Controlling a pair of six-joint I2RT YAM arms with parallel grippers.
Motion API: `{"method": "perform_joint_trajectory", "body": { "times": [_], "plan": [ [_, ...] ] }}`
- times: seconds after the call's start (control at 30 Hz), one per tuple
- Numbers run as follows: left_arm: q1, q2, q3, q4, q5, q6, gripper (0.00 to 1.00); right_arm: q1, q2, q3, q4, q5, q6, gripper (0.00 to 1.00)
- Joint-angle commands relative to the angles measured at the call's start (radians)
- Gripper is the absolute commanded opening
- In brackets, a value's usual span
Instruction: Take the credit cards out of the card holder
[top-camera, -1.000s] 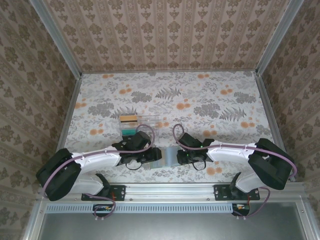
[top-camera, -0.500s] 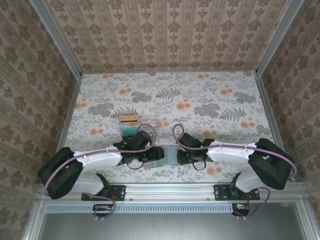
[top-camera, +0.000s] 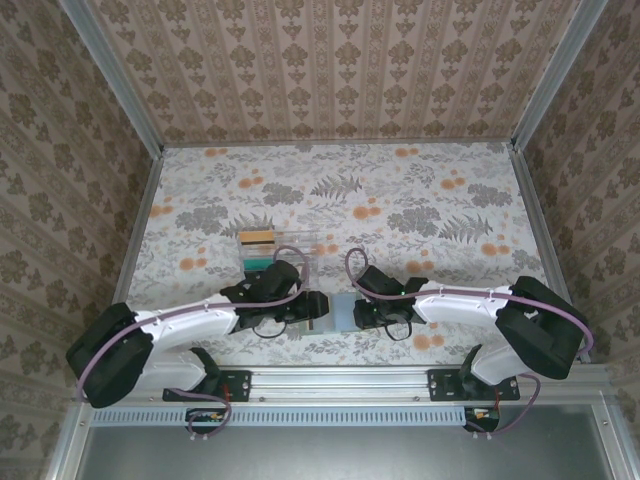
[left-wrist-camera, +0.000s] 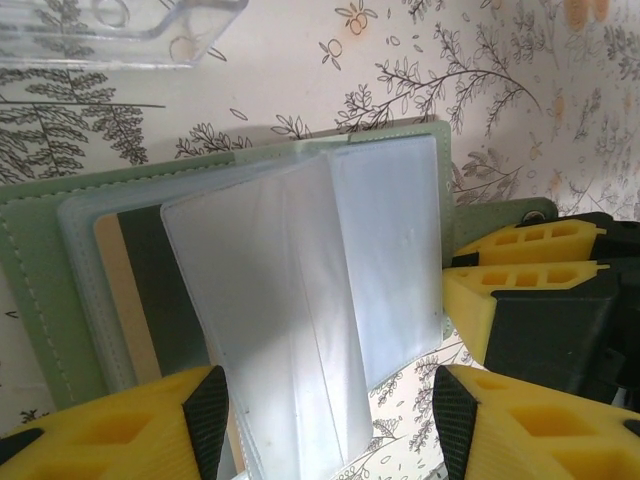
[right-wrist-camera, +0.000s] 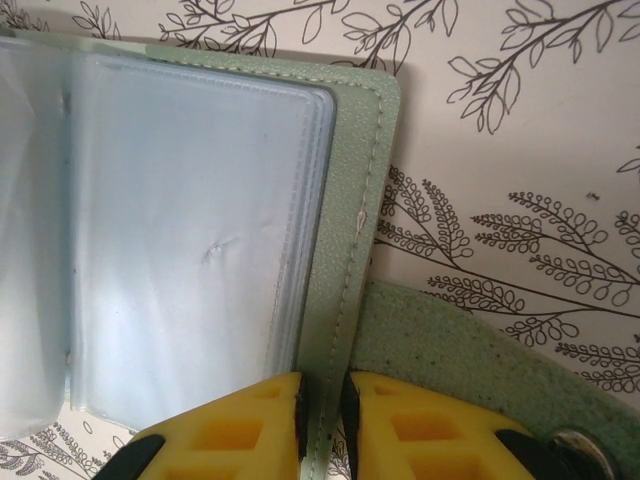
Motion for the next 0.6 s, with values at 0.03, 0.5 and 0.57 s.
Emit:
{"method": "perform_joint_trajectory", "body": {
  "times": [0.03, 0.5, 0.57],
  "plan": [
    [-0.007, 0.039, 0.057, 0.064, 0.050, 0.028, 0.59, 0.007, 0.028, -0.019, 0.008, 0.005, 0.012, 0.21],
    [-0.048, 0.247, 0.244, 0.098, 0.183, 0.095, 0.58, -0.004, -0.133, -0.058, -0.046, 0.092, 0.041, 0.22],
    [-0.049, 0.247, 0.253, 0.091, 0.182, 0.101, 0.58, -0.011, -0.175, -0.067, -0.058, 0.109, 0.045, 0.23]
  ]
}}
